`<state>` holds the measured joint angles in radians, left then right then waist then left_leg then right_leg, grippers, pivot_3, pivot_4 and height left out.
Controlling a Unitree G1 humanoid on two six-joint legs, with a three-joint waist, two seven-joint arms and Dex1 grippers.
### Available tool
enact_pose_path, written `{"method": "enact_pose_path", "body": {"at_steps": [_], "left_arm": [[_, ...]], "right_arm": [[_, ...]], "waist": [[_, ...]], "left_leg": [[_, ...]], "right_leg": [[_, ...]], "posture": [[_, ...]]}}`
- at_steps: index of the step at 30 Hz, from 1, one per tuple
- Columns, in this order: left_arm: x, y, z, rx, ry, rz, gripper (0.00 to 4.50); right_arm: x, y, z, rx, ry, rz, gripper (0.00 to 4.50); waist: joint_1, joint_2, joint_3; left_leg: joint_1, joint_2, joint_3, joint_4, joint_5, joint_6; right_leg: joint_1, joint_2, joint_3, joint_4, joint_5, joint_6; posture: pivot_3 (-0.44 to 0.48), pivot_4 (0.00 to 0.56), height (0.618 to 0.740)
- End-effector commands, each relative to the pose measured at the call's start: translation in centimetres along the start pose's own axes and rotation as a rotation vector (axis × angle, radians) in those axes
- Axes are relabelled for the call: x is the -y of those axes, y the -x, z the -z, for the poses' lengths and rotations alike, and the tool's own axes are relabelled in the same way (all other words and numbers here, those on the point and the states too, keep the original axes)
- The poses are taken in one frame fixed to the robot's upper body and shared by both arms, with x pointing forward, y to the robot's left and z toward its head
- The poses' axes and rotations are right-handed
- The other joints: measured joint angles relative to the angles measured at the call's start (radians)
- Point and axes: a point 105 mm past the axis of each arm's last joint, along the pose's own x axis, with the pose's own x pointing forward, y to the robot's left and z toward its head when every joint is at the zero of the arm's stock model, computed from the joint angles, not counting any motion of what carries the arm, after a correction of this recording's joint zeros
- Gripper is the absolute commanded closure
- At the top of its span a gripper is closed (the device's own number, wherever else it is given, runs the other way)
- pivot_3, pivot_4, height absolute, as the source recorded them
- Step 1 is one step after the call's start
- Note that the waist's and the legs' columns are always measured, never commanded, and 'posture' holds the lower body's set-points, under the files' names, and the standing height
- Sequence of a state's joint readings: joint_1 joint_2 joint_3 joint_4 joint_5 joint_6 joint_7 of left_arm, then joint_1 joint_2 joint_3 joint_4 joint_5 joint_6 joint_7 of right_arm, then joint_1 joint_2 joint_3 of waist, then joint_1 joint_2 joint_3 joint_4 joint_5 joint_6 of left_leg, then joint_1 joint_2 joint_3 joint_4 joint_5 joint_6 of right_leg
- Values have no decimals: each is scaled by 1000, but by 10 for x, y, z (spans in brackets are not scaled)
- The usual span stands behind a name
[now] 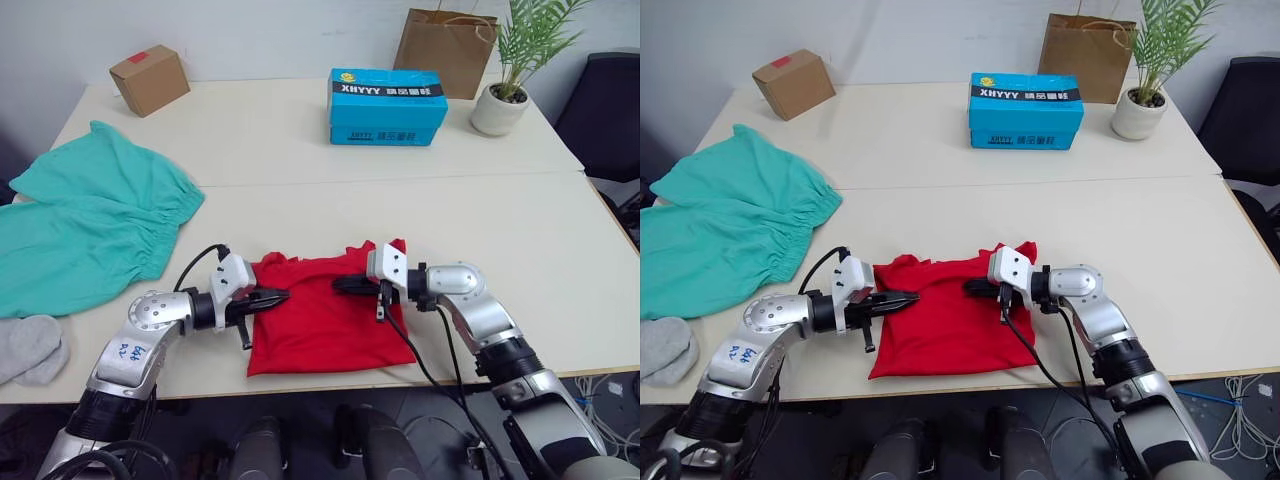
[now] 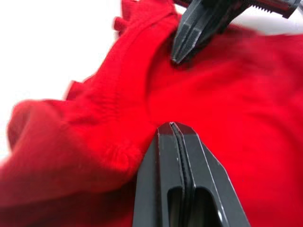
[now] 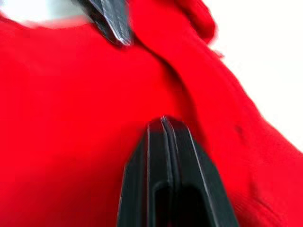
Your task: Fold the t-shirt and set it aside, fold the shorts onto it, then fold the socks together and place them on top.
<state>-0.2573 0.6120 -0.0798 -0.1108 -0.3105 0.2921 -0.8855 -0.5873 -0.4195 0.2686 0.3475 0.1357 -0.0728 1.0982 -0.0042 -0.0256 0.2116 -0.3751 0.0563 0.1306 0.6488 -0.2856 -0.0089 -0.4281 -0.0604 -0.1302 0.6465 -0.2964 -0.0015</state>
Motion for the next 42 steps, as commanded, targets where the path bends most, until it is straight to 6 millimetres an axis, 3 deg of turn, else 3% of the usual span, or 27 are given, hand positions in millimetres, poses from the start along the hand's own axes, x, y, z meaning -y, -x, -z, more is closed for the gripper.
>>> {"method": "enact_pose_path", "body": {"at_steps": [1, 8, 11, 14, 16, 18, 19, 22, 24, 29, 33, 39, 42], "left_arm": [[-22, -3, -8, 34, -67, -92, 4500], [-60, -8, -19, 125, -83, -308, 4500], [-75, -6, -20, 146, -63, -414, 4500], [-82, 0, -26, 199, -41, -480, 4500], [-70, 3, -43, 317, -25, -409, 4500], [-33, 8, -67, 476, 18, -188, 4500], [-18, 10, -71, 487, 42, -104, 4500], [22, -1, -45, 309, 73, 38, 4500], [38, -9, -26, 231, 106, 58, 4500], [50, -13, 11, 109, 163, -21, 4500], [59, 4, 42, 8, 154, -36, 4500], [60, 22, 53, 12, 142, -73, 4500], [51, 29, 33, 119, 152, -107, 4500]], "right_arm": [[27, -1, -4, 7, 46, 119, 4485], [72, 5, -7, 39, -2, 381, 4485], [81, 12, -4, 47, -36, 453, 4485], [77, 19, -17, 141, -50, 440, 4485], [61, 19, -35, 219, -5, 347, 4485], [33, 15, -46, 246, 3, 230, 4485], [20, 12, -47, 238, -5, 190, 4485], [-21, -4, -37, 167, -21, 146, 4485], [-31, -8, -25, 115, -24, 188, 4485], [-31, 7, 4, 25, -41, 270, 4485], [-20, 35, 20, 7, -67, 353, 4485], [-6, 67, 37, 27, -192, 487, 4485], [-5, 66, 16, 105, -178, 481, 4485]], "waist": [[0, 0, 0], [-6, 0, 0], [-8, 0, 0], [-18, 0, 0], [-23, 0, 0], [-27, 0, 0], [-28, 0, 0], [-26, 0, 0], [-23, 1, -1], [-20, 1, -1], [-19, -2, -3], [-25, -2, -5], [-23, -2, -5]], "left_leg": [[0, 0, 0, 0, 0, 0], [1, 0, 2, 0, 4, -4], [1, 0, 2, 1, 4, -4], [1, 0, 2, 0, 4, -4], [1, 0, 2, 0, 4, -4], [1, 1, 2, -1, 4, -4], [1, 2, 2, -2, 4, -5], [1, 4, 3, -1, 4, -7], [4, 3, 3, -2, 2, -5], [3, 2, 3, -1, 1, -4], [3, 2, 3, -2, 2, -2], [5, 5, 5, -3, -1, -2], [5, 6, 5, -3, -1, -2]], "right_leg": [[0, 0, 0, 1, 0, 0], [-1, 0, 1, 5, 1, -1], [-1, -1, 1, 5, 1, -1], [-1, -1, 1, 5, 1, -1], [-1, -1, 1, 5, 1, -1], [-1, -1, 1, 5, 0, -1], [-1, 0, 1, 6, 0, -1], [-1, 2, 1, 6, 0, -1], [0, 2, 2, 3, -1, -2], [0, 2, 5, 0, 0, -2], [1, 3, 6, -1, 1, -1], [0, 5, 6, -1, 0, -1], [0, 7, 7, -1, 1, -2]], "posture": [[0, 150, 740], [0, 150, 740], [0, 150, 740], [0, 150, 740], [0, 150, 740], [0, 150, 740], [0, 150, 740], [0, 150, 740], [0, 150, 740], [0, 150, 740], [0, 150, 740], [0, 150, 740], [0, 150, 740]]}}
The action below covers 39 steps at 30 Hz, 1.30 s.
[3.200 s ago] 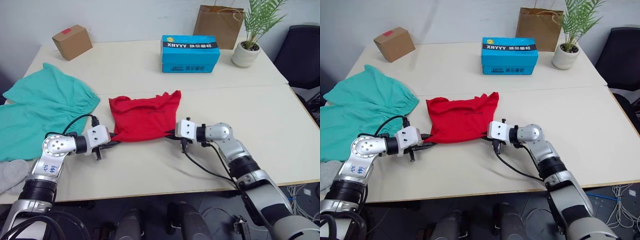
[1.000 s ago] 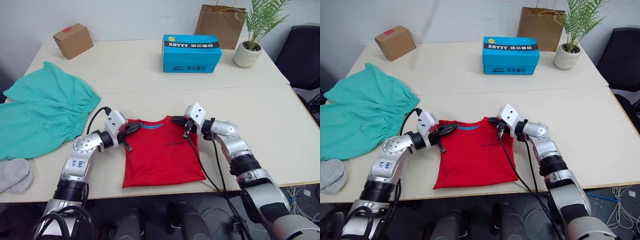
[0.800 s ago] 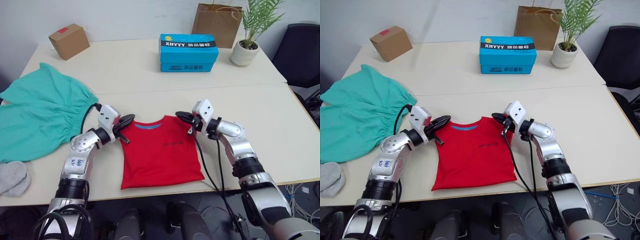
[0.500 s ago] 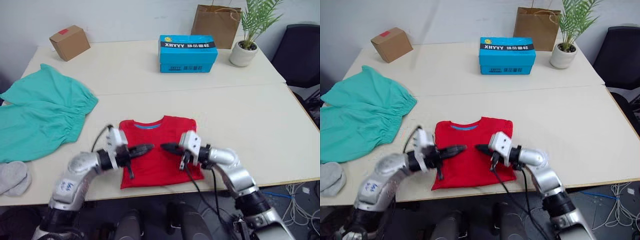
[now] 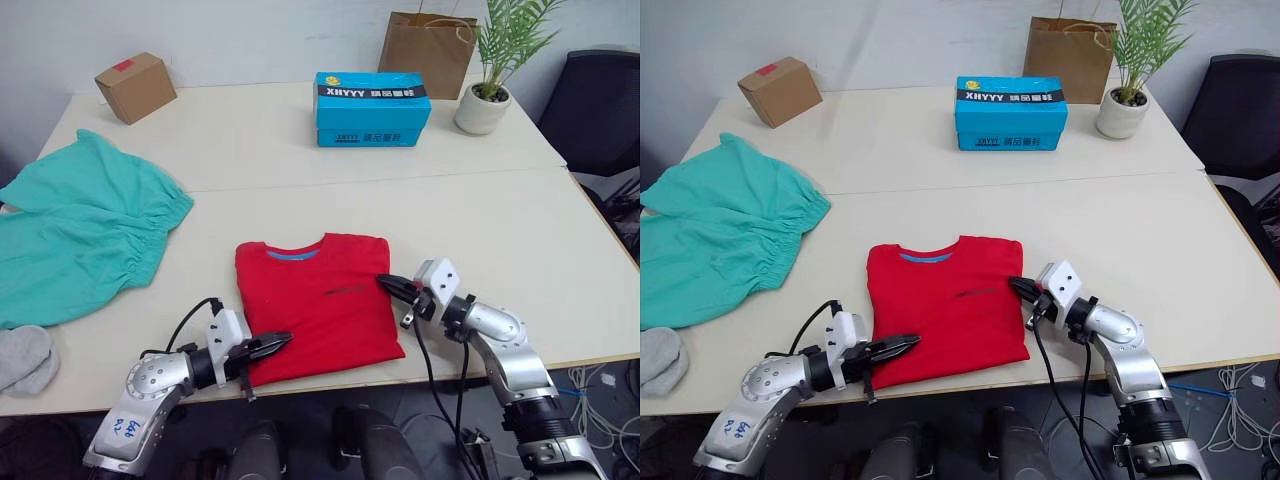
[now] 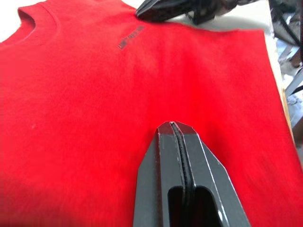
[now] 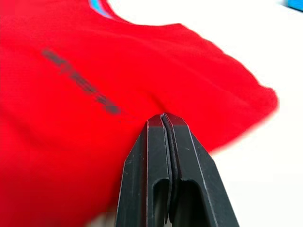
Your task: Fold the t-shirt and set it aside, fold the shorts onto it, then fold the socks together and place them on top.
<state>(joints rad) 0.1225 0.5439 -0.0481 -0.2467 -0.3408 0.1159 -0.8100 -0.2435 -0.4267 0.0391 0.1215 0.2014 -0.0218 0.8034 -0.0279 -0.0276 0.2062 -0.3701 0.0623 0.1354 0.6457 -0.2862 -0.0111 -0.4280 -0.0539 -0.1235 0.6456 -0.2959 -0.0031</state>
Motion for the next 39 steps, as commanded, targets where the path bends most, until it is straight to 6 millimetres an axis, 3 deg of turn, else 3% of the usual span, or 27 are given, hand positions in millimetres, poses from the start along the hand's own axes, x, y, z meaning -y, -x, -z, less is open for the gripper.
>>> {"method": "enact_pose_path", "body": {"at_steps": [1, 4, 5, 8, 10, 17, 19, 22, 26, 30, 33, 36, 39], "left_arm": [[-8, 12, -20, 97, 30, -25, 4500], [-3, 14, -44, 175, 41, 27, 4500], [-7, 14, -50, 194, 44, 1, 4500], [-20, 11, -52, 194, 44, -73, 4500], [-21, 6, -43, 153, 21, -79, 4500], [-15, 8, 9, -12, 81, -130, 4500], [-14, 10, 9, 28, 100, -150, 4500], [-13, 13, -2, 96, 82, -143, 4500], [-24, 17, -29, 209, 55, -135, 4500], [-45, 8, -45, 228, 30, -153, 4500], [-53, -3, -41, 190, 63, -132, 4500], [-69, -13, -28, 112, 13, -190, 4500], [-72, -18, -21, 90, 24, -214, 4500]], "right_arm": [[-9, 2, -29, 106, 1, -36, 4485], [-29, 1, -51, 172, -3, -121, 4485], [-46, 0, -53, 174, 5, -184, 4485], [-91, 2, -38, 109, 94, -367, 4485], [-98, 4, -25, 83, 110, -382, 4485], [-79, 21, 7, 16, 60, -251, 4485], [-68, 28, 7, 36, 12, -203, 4485], [-66, 31, -12, 98, -57, -242, 4485], [-50, 6, -48, 184, -89, -240, 4485], [-32, -29, -57, 167, -44, -196, 4485], [-32, -45, -45, 85, 15, -248, 4485], [-18, -69, -24, 14, 9, -164, 4485], [1, -73, -14, -1, -33, -66, 4485]], "waist": [[1, 0, 0], [1, 0, 0], [2, 0, 0], [4, -1, 0], [6, -1, 0], [3, -5, -3], [4, -7, -5], [6, -7, -5], [-3, -7, -5], [5, -8, -5], [13, -8, -6], [12, -8, -6], [0, -9, -6]], "left_leg": [[0, 0, 0, 0, 0, 0], [-3, 1, 0, 0, 0, 0], [-2, 1, 0, 0, 0, -1], [-2, 2, 0, -1, -1, -2], [-2, 2, 0, 0, -2, -2], [0, 2, 6, 1, -5, 1], [2, 3, 6, 1, -6, 0], [1, 3, 7, 1, -9, -4], [1, 5, 8, 1, -7, -1], [1, 5, 7, 1, -4, -4], [1, 4, 7, 1, -4, -2], [0, 4, 10, 2, -5, -5], [-2, 4, 13, 3, -4, -5]], "right_leg": [[0, 0, 1, 0, 0, 0], [-2, 2, 2, -1, 0, 0], [-2, 2, 2, -1, 0, 0], [-1, 3, 3, -2, -1, 1], [-1, 4, 3, -3, -1, 1], [-1, 5, 10, -4, 0, 2], [0, 6, 10, -4, 0, 2], [-1, 6, 11, -4, 0, 1], [-2, 8, 13, -3, 0, 0], [-4, 10, 13, -3, 1, -1], [-3, 9, 13, -2, 1, -2], [-5, 9, 14, -2, 1, -1], [-7, 7, 15, -1, 1, 0]], "posture": [[0, 150, 740], [0, 150, 740], [0, 150, 740], [0, 150, 740], [0, 150, 740], [0, 150, 740], [0, 150, 740], [0, 150, 740], [0, 150, 740], [0, 150, 740], [0, 150, 740], [0, 150, 740], [0, 150, 740]]}}
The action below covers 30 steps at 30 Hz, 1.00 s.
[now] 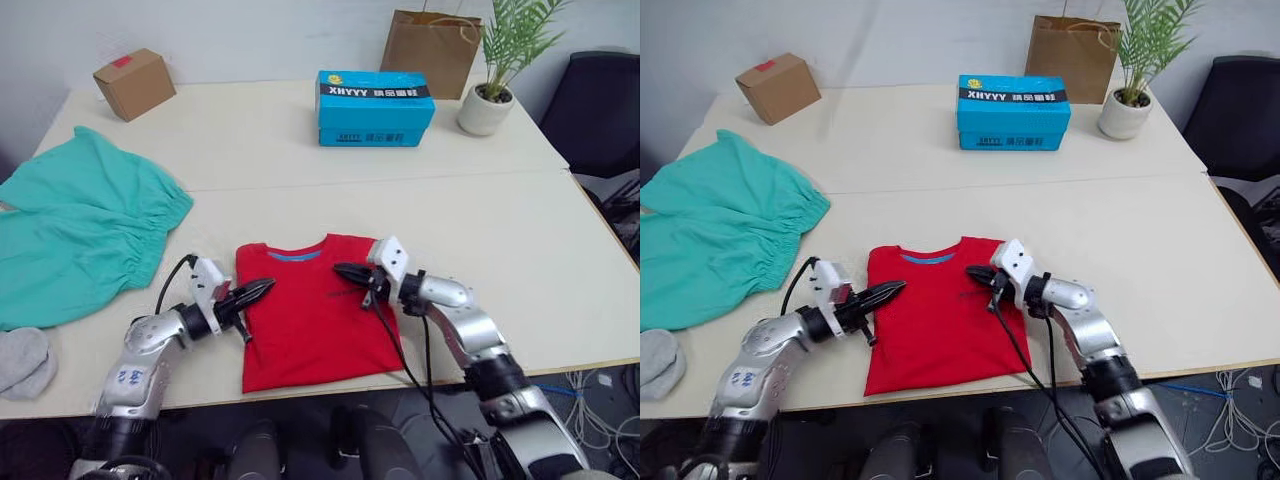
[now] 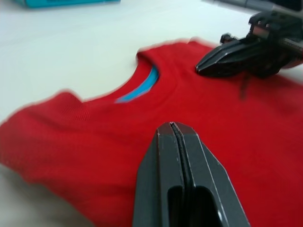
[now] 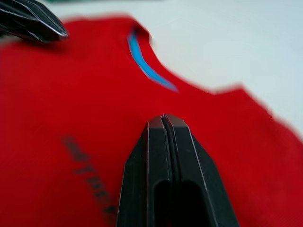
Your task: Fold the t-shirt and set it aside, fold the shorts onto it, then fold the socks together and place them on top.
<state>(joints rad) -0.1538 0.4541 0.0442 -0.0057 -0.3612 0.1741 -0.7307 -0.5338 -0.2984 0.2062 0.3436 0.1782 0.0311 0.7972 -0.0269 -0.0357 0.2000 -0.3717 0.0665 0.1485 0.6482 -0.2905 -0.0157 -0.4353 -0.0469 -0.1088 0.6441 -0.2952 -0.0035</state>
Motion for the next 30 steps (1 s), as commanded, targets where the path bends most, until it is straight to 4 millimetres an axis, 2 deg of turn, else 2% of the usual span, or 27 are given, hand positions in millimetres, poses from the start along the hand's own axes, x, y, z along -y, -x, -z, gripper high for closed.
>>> {"method": "enact_pose_path", "body": {"at_steps": [1, 4, 8, 11, 15, 18, 22, 25, 29, 30], "left_arm": [[2, -4, 5, -20, -26, -4, 4500], [4, 1, 12, -40, -23, -2, 4500], [8, 8, 13, -20, -24, 6, 4500], [15, 14, 0, 60, -43, 42, 4500], [23, 32, -18, 125, -60, 119, 4500], [30, 48, -31, 137, -42, 188, 3897], [51, 79, -44, 76, -65, 294, 2675], [62, 90, -40, 57, -49, 332, 1665], [69, 101, -38, 61, -42, 344, 402], [69, 103, -39, 64, -39, 345, 72]], "right_arm": [[26, 10, 11, -22, -16, 135, 4485], [43, 23, 14, -11, -47, 216, 4485], [50, 47, -3, 123, -121, 218, 4485], [52, 66, -14, 160, -155, 193, 4485], [51, 97, -26, 141, -179, 143, 4485], [32, 114, -32, 65, -256, 10, 3881], [-12, 134, -27, -202, -559, -158, 2525], [-23, 139, -14, -339, -732, -155, 1417], [-32, 134, 4, -476, -818, -132, 13], [-33, 130, 5, -481, -856, -131, 0]], "waist": [[-1, -1, -1], [-1, -1, -1], [-1, 0, -1], [-5, 1, -1], [-4, 1, -1], [0, 1, -1], [-5, 2, -1], [-4, 2, -1], [0, 1, -1], [-1, -1, -2]], "left_leg": [[0, 0, 0, 0, 0, 0], [3, 0, 0, 0, 0, 0], [5, 0, -1, -1, -2, 3], [4, 0, -1, -2, -2, 3], [3, 0, -1, -2, -1, 3], [1, 0, -1, -2, -1, 2], [1, 0, -1, -3, -2, 3], [1, 1, -1, -3, -2, 3], [-2, 0, -1, -3, -3, 3], [-2, 0, -1, -2, -2, 3]], "right_leg": [[0, 0, 0, 0, 0, 0], [2, 0, 0, 1, 0, 0], [4, 0, 1, 2, 1, -1], [3, 0, 1, 2, 1, -1], [0, 0, 1, 4, 1, -1], [-2, 0, 1, 4, 0, -1], [-3, 0, 2, 3, 0, -2], [-3, 1, 3, 1, 0, -2], [-4, 1, 3, -2, -1, -2], [-5, 1, 3, -2, -1, -2]], "posture": [[0, 150, 740], [0, 150, 740], [0, 150, 740], [0, 150, 740], [0, 150, 740], [0, 150, 740], [0, 150, 740], [0, 150, 740], [0, 150, 740], [0, 150, 740]]}}
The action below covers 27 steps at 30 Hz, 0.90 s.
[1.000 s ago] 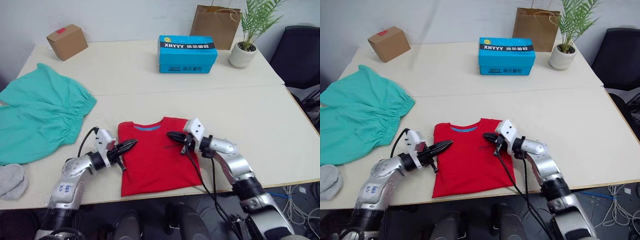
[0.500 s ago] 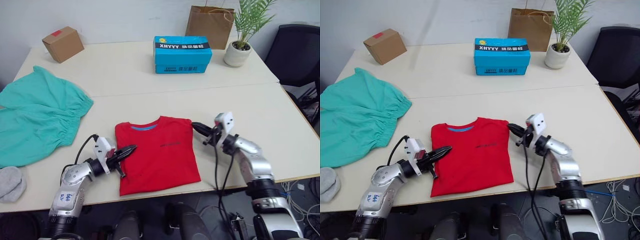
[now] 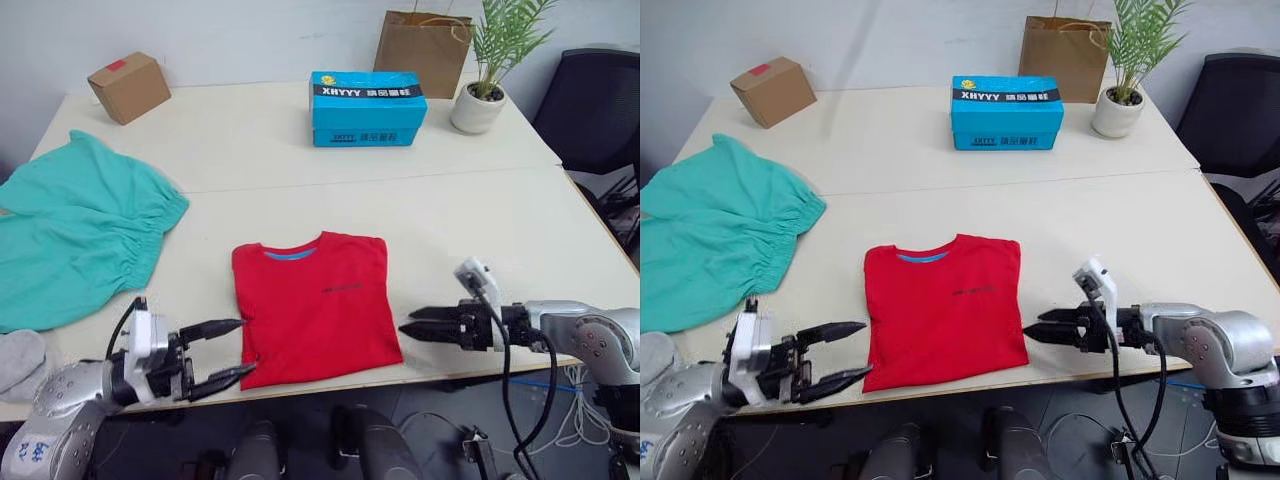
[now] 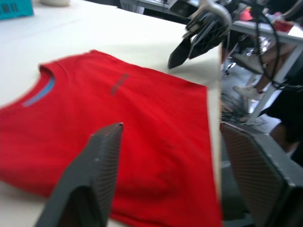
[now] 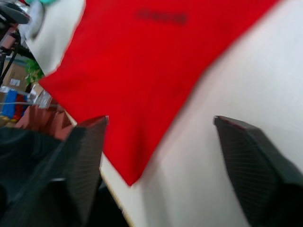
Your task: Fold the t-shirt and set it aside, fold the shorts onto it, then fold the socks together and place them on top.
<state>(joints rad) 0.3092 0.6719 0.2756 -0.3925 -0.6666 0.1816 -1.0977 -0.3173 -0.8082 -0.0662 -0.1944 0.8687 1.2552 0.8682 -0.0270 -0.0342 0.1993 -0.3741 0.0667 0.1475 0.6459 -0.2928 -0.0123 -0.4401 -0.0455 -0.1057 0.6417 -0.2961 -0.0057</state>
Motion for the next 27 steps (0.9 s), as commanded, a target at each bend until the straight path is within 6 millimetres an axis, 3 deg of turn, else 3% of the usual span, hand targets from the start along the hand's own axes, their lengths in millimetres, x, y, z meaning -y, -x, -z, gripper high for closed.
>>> {"method": "enact_pose_path", "body": {"at_steps": [1, 6, 9, 13, 20, 23, 27], "left_arm": [[5, 4, -16, 45, -64, 28, 26], [8, 7, -22, 78, -51, 62, 26], [7, 9, -24, 79, -52, 62, 0], [6, 8, -27, 73, -66, 58, 0], [1, 4, -28, 71, -84, 49, 0], [0, -1, -28, 79, -87, 56, 0], [-3, -5, -29, 95, -89, 62, 0]], "right_arm": [[-4, -16, 6, -52, -105, -18, 0], [-20, -47, 1, -82, -152, -112, 0], [-29, -64, -7, -67, -179, -155, 598], [-21, -72, -11, -13, -218, -114, 1977], [-7, -47, -7, 3, -205, -29, 4460], [7, -24, -5, 26, -196, 49, 4485], [32, 22, -5, 67, -159, 194, 4485]], "waist": [[-1, -5, -3], [-8, -6, -4], [-11, -7, -4], [-7, -6, -4], [-1, -6, -4], [10, -6, -4], [22, -5, -4]], "left_leg": [[0, 0, 0, 0, 0, 0], [0, 2, 0, -1, 0, 0], [0, 3, 0, -2, 0, -1], [-2, 3, 0, -3, 0, -2], [-3, 2, 0, -1, -1, 0], [-3, 0, 0, 0, -1, 2], [-6, -1, 1, 1, -2, 6]], "right_leg": [[0, 1, 0, -1, 0, 0], [0, 3, 1, -2, 0, 0], [-1, 3, 1, 1, 0, -1], [-4, 3, 1, 3, 0, -1], [-3, 2, 1, 2, 0, -1], [-3, 0, 1, 1, 1, 1], [-3, -1, 1, -3, 3, 4]], "posture": [[0, 150, 740], [0, 150, 740], [0, 150, 740], [0, 150, 740], [0, 150, 740], [0, 150, 740], [0, 150, 740]]}}
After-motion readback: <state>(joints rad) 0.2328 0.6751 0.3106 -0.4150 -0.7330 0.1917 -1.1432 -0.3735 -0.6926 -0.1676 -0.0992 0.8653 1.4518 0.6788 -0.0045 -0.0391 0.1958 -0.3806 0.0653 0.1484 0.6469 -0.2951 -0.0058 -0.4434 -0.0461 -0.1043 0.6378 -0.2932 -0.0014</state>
